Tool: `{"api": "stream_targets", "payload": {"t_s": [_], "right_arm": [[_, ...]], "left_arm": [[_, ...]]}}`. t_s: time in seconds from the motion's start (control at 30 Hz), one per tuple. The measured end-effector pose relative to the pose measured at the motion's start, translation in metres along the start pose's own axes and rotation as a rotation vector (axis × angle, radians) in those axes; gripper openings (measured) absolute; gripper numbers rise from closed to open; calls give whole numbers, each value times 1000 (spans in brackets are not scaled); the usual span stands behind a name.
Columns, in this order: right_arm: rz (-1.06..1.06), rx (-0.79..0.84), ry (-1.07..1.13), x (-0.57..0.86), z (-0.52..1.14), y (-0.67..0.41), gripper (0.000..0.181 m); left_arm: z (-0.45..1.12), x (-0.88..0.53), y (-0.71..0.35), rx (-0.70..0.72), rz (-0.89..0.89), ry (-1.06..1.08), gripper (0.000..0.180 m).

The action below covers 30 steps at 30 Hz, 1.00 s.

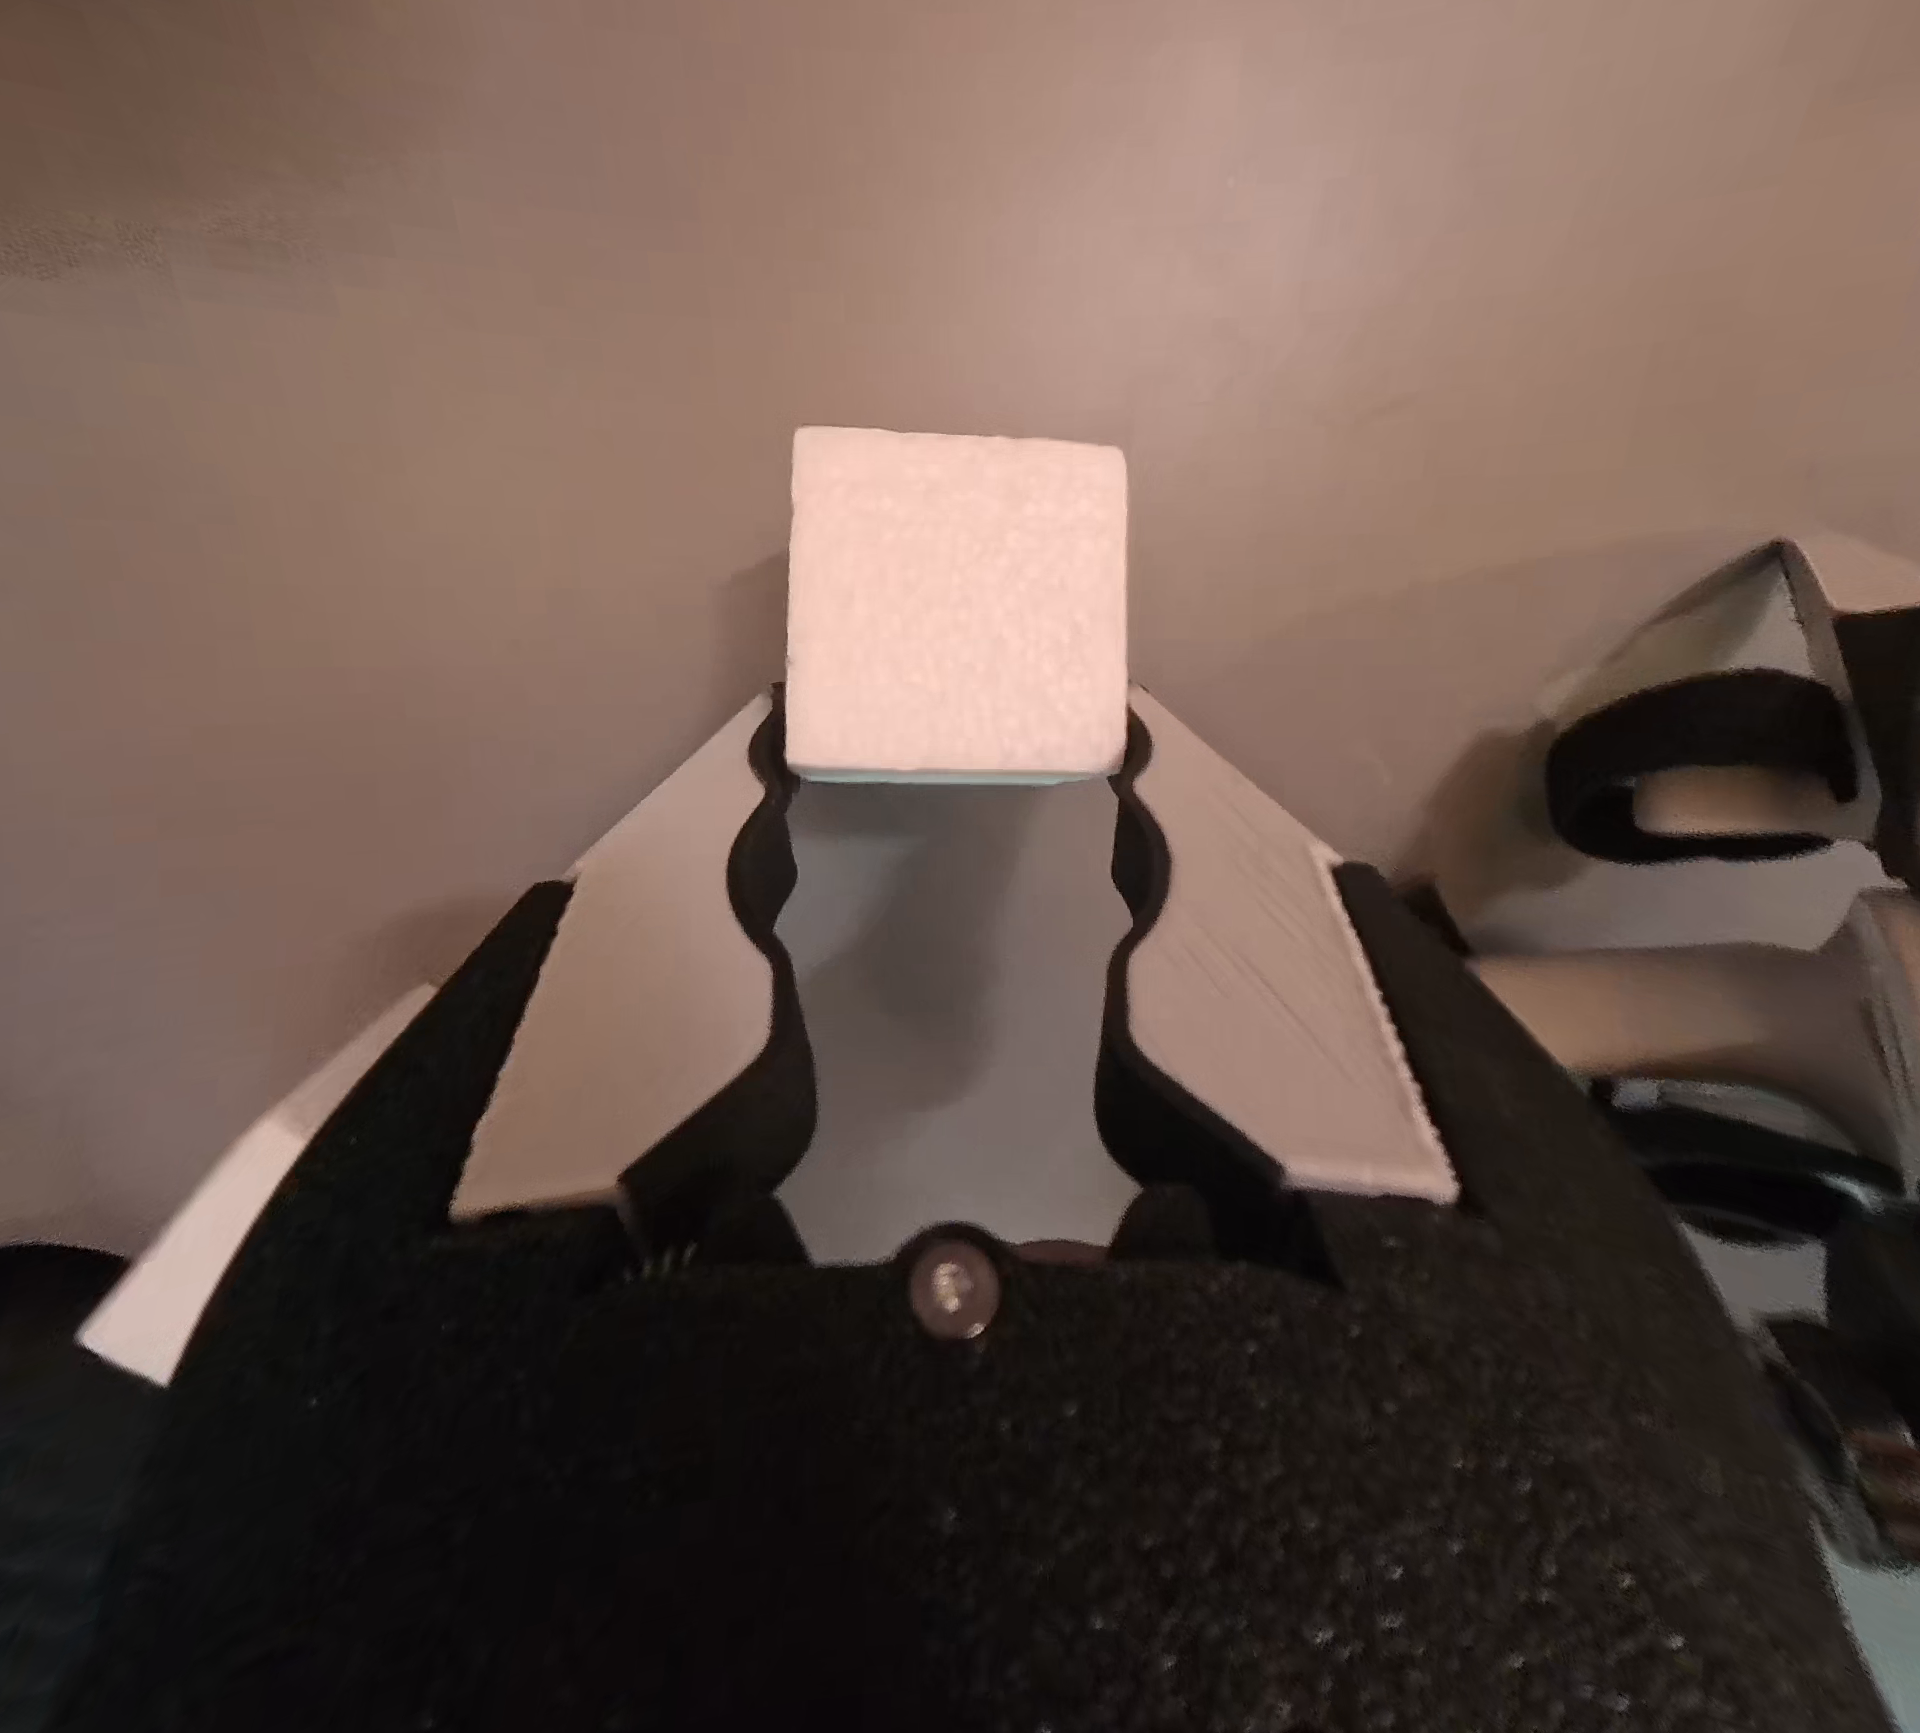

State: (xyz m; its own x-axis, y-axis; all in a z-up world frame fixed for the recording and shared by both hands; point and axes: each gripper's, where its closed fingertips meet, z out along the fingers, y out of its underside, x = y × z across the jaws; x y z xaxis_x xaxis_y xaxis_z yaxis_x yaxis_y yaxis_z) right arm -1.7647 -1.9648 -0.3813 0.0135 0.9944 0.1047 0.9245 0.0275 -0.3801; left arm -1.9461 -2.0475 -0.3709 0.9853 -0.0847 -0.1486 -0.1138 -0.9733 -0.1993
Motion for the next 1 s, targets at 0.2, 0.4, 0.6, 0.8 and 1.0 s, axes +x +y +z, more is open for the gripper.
{"api": "stream_targets", "payload": {"t_s": [0.2, 0.4, 0.6, 0.8, 1.0], "right_arm": [[-70, 109, -103, -26, 6, -57, 61], [95, 225, -150, 33, -12, -133, 74], [339, 61, -107, 68, 57, -178, 79], [201, 113, -49, 100, 30, -199, 55], [-96, -29, 78, 220, -29, -203, 55]], "left_arm": [[-41, 61, 24, 46, -92, 280, 85], [-58, 75, 102, 2, -121, 334, 84], [-59, 68, 139, -42, -223, 377, 84], [-71, 62, 134, 29, -271, 463, 79], [-68, 69, 138, 56, -167, 480, 72]]}}
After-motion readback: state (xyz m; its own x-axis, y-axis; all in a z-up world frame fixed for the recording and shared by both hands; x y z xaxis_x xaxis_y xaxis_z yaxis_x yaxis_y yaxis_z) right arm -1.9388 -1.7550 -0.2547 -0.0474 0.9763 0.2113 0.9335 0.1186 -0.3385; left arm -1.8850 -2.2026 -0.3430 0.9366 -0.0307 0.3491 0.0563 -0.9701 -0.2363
